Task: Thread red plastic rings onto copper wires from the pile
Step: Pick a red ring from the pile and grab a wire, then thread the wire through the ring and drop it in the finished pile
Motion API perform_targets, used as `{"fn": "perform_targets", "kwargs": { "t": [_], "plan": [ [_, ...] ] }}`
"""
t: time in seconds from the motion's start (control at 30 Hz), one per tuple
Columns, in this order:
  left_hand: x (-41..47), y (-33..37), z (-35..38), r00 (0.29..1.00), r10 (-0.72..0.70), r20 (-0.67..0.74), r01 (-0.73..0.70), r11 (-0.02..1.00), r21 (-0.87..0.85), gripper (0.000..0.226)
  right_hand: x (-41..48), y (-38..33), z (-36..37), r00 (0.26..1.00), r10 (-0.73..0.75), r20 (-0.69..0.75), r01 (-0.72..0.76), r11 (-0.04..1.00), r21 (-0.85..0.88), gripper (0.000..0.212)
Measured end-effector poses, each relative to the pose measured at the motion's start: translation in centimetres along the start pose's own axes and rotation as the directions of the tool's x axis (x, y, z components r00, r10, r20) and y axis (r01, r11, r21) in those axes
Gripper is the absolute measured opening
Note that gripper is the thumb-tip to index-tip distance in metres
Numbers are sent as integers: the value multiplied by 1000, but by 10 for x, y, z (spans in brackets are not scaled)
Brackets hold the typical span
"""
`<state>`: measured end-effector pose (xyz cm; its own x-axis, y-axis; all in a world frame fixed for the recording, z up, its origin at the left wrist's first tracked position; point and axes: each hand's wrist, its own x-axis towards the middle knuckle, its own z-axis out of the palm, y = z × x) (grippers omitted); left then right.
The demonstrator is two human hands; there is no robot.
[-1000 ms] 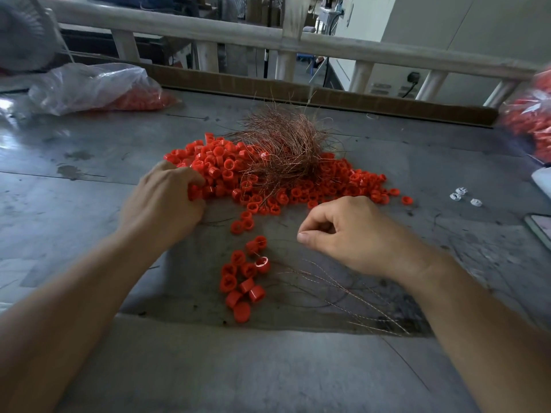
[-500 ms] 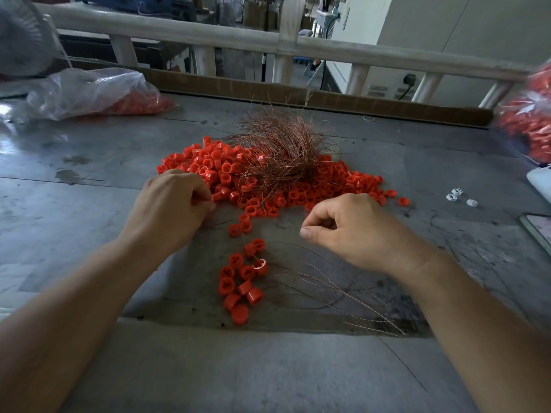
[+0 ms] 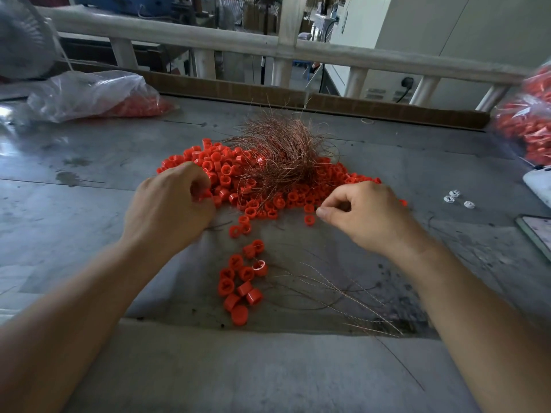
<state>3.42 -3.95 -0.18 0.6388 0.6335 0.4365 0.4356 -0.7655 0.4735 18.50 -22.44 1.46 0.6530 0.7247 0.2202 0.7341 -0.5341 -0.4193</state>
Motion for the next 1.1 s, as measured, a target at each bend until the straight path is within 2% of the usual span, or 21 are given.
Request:
{"fn": "perform_targets", "kwargs": {
  "t": [0.1, 0.17, 0.3, 0.47, 0.6, 0.7, 0.83, 0.97, 1.1],
  "plan": [
    [-4, 7, -2, 999, 35, -33, -37, 998, -53, 23, 9, 13, 3, 968, 87, -236, -68, 994, 90, 12],
    [-8, 14, -3, 996, 82, -32, -85, 991, -104, 22, 14, 20, 5, 943, 131, -305, -96, 987, 127, 14],
    [-17, 25, 0, 976, 219, -9, -218, 968, -124, 18, 20, 25, 13, 940, 143, -311, -98, 983, 155, 27],
    [-21, 27, 0, 963, 268, 4, -265, 956, -129, 16, 22, 20, 20, 932, 95, -349, -58, 992, 115, 10],
    [-20, 25, -1, 960, 280, 13, -276, 953, -128, 19, 21, 21, 14, 906, 83, -414, -28, 990, 137, 10],
    [-20, 25, -2, 951, 310, 12, -304, 938, -164, 14, 17, 19, 6, 856, 31, -516, 61, 985, 160, 12],
    [-24, 30, -5, 910, 414, 5, -399, 880, -259, 19, 7, 5, -4, 778, -135, -614, 284, 946, 153, 18],
    [-30, 35, -6, 847, 531, 10, -478, 771, -422, 19, -7, -18, -6, 747, -345, -568, 485, 867, 112, 18],
    [-35, 40, -6, 780, 624, 35, -512, 671, -536, 16, -20, -37, 2, 769, -438, -466, 583, 779, 230, 15]
  ]
}}
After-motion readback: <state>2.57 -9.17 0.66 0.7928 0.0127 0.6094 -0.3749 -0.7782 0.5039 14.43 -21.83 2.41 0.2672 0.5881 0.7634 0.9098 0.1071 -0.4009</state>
